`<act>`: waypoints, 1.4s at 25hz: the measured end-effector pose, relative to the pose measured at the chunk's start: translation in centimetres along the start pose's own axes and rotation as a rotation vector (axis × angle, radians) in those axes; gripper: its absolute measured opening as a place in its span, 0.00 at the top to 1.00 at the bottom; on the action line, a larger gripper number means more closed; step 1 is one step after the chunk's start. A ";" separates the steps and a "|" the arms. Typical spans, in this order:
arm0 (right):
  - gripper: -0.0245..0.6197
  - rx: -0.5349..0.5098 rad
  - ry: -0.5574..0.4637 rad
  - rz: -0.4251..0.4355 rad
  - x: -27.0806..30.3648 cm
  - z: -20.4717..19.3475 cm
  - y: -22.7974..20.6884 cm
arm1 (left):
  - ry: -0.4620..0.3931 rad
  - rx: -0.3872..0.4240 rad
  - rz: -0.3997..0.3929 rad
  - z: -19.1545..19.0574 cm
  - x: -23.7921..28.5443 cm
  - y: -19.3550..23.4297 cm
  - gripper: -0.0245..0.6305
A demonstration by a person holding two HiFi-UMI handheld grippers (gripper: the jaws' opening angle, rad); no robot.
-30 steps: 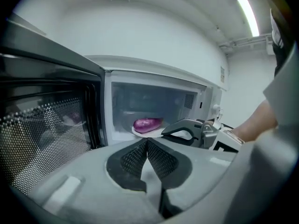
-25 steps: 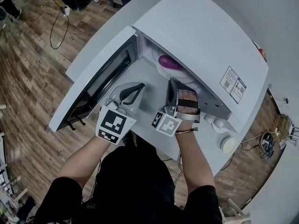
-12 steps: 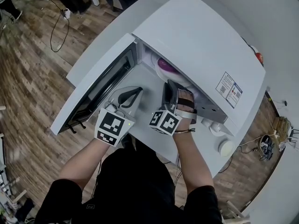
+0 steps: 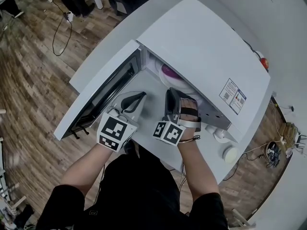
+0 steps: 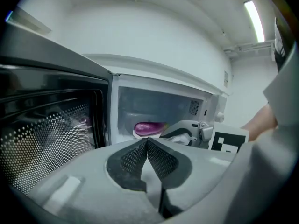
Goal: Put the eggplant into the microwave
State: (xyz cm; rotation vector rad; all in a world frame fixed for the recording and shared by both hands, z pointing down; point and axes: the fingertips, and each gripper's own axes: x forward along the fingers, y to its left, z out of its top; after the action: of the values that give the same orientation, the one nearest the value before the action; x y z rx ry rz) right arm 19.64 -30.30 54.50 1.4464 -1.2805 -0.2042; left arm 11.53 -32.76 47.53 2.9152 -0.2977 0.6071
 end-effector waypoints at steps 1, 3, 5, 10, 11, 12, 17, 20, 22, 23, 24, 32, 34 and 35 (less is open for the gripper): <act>0.89 0.004 0.003 0.002 0.1 0.0 0.0 | 0.000 0.002 0.001 0.1 -0.1 0.0 0.95; 0.91 0.026 0.019 0.010 0.4 -0.3 0.0 | 0.004 0.004 0.002 0.1 -0.1 0.1 0.95; 0.91 0.048 0.032 0.008 0.7 -0.5 -0.2 | 0.010 0.006 0.002 0.1 -0.1 0.1 0.95; 0.91 0.079 0.043 0.000 1.4 -0.4 -0.7 | 0.014 0.013 -0.004 0.2 -0.2 0.0 0.95; 0.91 0.084 0.045 -0.001 1.6 -0.5 -0.8 | 0.015 0.014 -0.007 0.2 -0.1 0.0 0.95; 0.91 0.089 0.048 -0.002 1.7 -0.5 -0.9 | 0.015 0.014 -0.009 0.2 -0.1 -0.1 0.95; 0.91 0.106 0.063 -0.004 2.3 -0.8 -1.5 | 0.020 0.016 -0.012 0.3 -0.1 -0.2 0.95; 0.91 0.113 0.070 -0.007 2.6 -1.0 -1.7 | 0.019 0.016 -0.012 0.3 -0.1 -0.1 0.95; 0.91 0.122 0.077 -0.013 2.9 -1.2 -2.0 | 0.016 0.017 -0.010 0.3 -0.1 -0.1 0.95; 0.91 0.128 0.081 -0.016 3.1 -1.3 -2.2 | 0.015 0.017 -0.010 0.3 -0.1 0.0 0.95; 0.91 0.134 0.083 -0.019 3.2 -1.3 -2.3 | 0.013 0.016 -0.009 0.2 -0.1 0.0 0.95; 0.91 0.210 0.044 -0.041 1.0 -0.6 -2.8 | 0.001 0.009 0.003 0.1 -2.1 -0.3 0.95; 0.91 0.233 0.038 -0.032 -0.1 -0.4 -2.8 | -0.003 0.002 0.010 0.2 -2.9 -0.4 0.95; 0.91 0.246 0.037 -0.026 -0.8 -0.3 -2.7 | -0.003 -0.004 0.010 0.2 -3.4 -0.6 0.95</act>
State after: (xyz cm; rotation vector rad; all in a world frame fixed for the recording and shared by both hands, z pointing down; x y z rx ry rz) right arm 21.06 -30.13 52.09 1.6685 -1.2910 -0.0365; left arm 8.73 -31.66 45.89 2.9132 -0.3130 0.6024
